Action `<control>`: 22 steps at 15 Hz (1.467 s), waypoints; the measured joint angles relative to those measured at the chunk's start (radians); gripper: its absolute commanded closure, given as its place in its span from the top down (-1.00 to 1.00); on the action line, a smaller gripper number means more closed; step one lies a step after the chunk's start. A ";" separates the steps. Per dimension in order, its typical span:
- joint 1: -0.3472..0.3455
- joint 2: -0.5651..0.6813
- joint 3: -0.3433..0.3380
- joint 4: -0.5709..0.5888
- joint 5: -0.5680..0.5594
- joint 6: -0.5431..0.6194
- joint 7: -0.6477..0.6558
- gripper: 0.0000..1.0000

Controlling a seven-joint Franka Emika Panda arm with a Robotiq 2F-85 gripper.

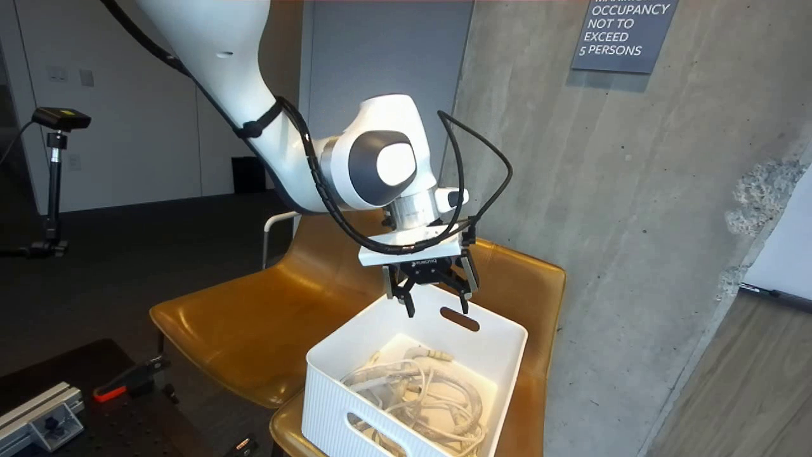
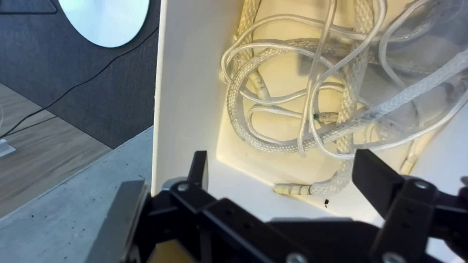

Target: Put the white rope in the white basket, remove the white rope from the basket and put back on the chair

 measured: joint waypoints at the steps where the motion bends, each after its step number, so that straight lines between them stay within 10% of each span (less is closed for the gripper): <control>1: -0.009 0.035 0.000 0.003 0.022 0.018 0.000 1.00; 18: -0.073 0.619 0.026 0.435 0.168 0.033 -0.002 1.00; 19: -0.073 0.629 0.026 0.447 0.168 0.028 -0.003 0.50; 22: -0.072 0.633 0.032 0.457 0.168 0.010 -0.004 0.18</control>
